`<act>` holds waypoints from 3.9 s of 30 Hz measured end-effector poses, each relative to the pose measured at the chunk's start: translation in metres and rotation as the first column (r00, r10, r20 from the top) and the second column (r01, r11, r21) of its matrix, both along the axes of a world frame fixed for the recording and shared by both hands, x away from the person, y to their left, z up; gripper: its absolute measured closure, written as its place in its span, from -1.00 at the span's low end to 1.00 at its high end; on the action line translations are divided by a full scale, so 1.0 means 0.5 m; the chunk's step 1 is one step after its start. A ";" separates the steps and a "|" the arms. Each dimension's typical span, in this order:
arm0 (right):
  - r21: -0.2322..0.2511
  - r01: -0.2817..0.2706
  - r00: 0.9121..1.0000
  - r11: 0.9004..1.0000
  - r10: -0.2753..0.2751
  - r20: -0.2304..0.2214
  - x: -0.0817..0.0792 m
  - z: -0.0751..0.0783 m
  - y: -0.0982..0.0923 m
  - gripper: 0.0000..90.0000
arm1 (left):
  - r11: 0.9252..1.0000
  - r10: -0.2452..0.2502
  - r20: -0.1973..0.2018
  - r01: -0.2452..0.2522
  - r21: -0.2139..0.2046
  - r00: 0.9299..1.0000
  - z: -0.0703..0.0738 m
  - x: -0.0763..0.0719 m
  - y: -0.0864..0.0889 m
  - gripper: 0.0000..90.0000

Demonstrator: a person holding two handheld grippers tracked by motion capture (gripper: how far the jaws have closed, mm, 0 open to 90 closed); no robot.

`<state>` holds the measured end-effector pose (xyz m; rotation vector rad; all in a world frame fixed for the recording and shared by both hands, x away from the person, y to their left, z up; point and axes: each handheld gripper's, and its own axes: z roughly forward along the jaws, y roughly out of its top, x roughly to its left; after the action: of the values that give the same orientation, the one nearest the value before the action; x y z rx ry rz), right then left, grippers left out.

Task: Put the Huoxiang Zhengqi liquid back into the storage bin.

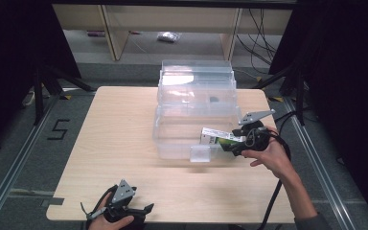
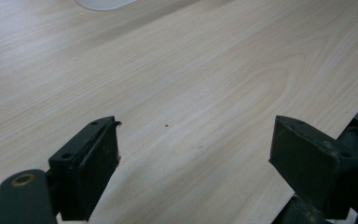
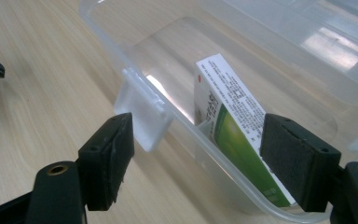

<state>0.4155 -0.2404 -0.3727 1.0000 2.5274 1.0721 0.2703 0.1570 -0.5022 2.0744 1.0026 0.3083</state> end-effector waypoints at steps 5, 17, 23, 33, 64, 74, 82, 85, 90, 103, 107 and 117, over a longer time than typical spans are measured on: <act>0.033 -0.006 1.000 0.999 0.006 -0.003 -0.016 -0.008 0.003 -0.41 | 1.000 0.010 0.011 -0.010 -0.004 1.000 -0.002 0.000 -0.001 -0.67; 0.037 -0.012 0.999 0.999 0.011 0.040 -0.041 -0.029 0.018 -0.58 | 1.000 0.002 0.002 -0.002 0.001 1.000 0.000 0.000 0.001 -0.67; 0.036 -0.013 0.999 0.999 0.011 0.051 -0.054 -0.032 0.031 -0.60 | 1.000 -0.003 0.003 0.003 0.001 1.000 0.000 0.000 0.001 -0.67; 0.045 -0.016 0.999 0.999 0.014 0.046 -0.081 -0.041 0.051 -0.60 | 1.000 -0.007 0.013 0.007 -0.009 1.000 -0.002 -0.001 -0.001 -0.67; 0.090 -0.004 1.000 0.996 0.002 0.016 -0.137 -0.104 0.057 -0.64 | 1.000 -0.006 0.004 0.006 0.000 1.000 0.000 -0.001 0.001 -0.67; 0.098 0.027 0.998 0.995 -0.022 -0.051 -0.157 -0.138 0.051 -0.64 | 1.000 -0.001 0.015 0.001 -0.002 1.000 0.001 -0.003 -0.001 -0.67; 0.103 0.023 0.999 0.994 -0.020 -0.036 -0.170 -0.159 0.038 -0.64 | 1.000 0.002 0.017 -0.002 -0.002 1.000 0.001 -0.003 -0.001 -0.67; 0.107 0.022 1.000 0.994 -0.020 -0.019 -0.173 -0.169 0.031 -0.64 | 1.000 0.002 0.016 -0.002 -0.001 1.000 0.000 -0.003 0.000 -0.67; 0.125 0.055 0.997 0.991 -0.048 -0.064 -0.188 -0.183 0.028 -0.64 | 1.000 -0.002 0.013 0.002 -0.005 1.000 0.001 -0.004 0.000 -0.67; 0.112 0.048 0.998 0.993 -0.043 -0.044 -0.219 -0.196 0.012 -0.64 | 1.000 0.004 0.015 -0.004 -0.023 1.000 0.001 -0.005 -0.002 -0.67; 0.113 0.069 0.996 0.991 -0.063 -0.059 -0.229 -0.204 0.005 -0.64 | 0.999 0.011 0.017 -0.011 -0.030 1.000 0.000 -0.006 -0.004 -0.67; 0.110 0.088 0.993 0.990 -0.078 -0.089 -0.263 -0.222 -0.017 -0.64 | 1.000 0.008 0.020 -0.007 -0.028 1.000 -0.001 -0.006 -0.004 -0.67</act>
<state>0.2842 -0.2487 -0.4838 1.1941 2.4893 1.1853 0.2675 0.1552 -0.5026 2.0386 0.9975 0.3165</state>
